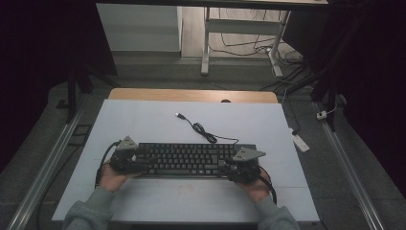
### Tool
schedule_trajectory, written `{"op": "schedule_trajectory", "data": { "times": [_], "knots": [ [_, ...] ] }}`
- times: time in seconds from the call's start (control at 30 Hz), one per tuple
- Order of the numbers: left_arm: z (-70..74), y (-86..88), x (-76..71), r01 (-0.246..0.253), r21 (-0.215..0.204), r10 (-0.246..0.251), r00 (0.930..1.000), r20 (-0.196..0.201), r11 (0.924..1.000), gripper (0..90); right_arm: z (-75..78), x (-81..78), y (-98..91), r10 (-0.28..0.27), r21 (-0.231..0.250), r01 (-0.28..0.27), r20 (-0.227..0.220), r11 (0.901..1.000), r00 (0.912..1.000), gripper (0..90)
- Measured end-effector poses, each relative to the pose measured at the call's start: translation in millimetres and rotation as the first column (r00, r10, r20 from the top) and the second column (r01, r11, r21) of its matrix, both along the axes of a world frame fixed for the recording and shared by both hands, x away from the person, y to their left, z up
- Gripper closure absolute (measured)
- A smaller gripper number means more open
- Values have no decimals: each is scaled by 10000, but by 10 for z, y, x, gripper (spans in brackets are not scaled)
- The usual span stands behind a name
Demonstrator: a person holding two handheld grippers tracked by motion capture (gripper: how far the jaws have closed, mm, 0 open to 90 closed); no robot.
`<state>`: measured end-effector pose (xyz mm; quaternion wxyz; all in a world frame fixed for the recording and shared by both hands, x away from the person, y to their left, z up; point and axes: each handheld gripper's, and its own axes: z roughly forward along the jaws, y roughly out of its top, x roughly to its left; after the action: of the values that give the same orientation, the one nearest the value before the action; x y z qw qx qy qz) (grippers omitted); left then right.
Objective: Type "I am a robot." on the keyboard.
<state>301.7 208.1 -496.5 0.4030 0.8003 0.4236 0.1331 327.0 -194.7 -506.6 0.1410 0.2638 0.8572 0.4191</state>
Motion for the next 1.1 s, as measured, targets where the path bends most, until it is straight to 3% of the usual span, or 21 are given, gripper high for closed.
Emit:
{"op": "schedule_trajectory", "data": {
  "times": [0.57, 0.8, 1.1],
  "knots": [
    [-68, 66, 31, -63, 654, 80, 9996, -268, 9978, 878, -6, 1, 6, -7, -50, 7, 21, 10000, 10000, 575],
    [-150, 42, 66, 51, 991, 2, 9986, -535, 9951, 888, -6, -1, 9, -4, -81, 4, 31, 10000, 10000, 576],
    [-202, -9, 94, -6, 1202, 76, 9983, -581, 9928, 888, -9, 3, 7, -27, -88, 27, 22, 10000, 10000, 575]
  ]
}}
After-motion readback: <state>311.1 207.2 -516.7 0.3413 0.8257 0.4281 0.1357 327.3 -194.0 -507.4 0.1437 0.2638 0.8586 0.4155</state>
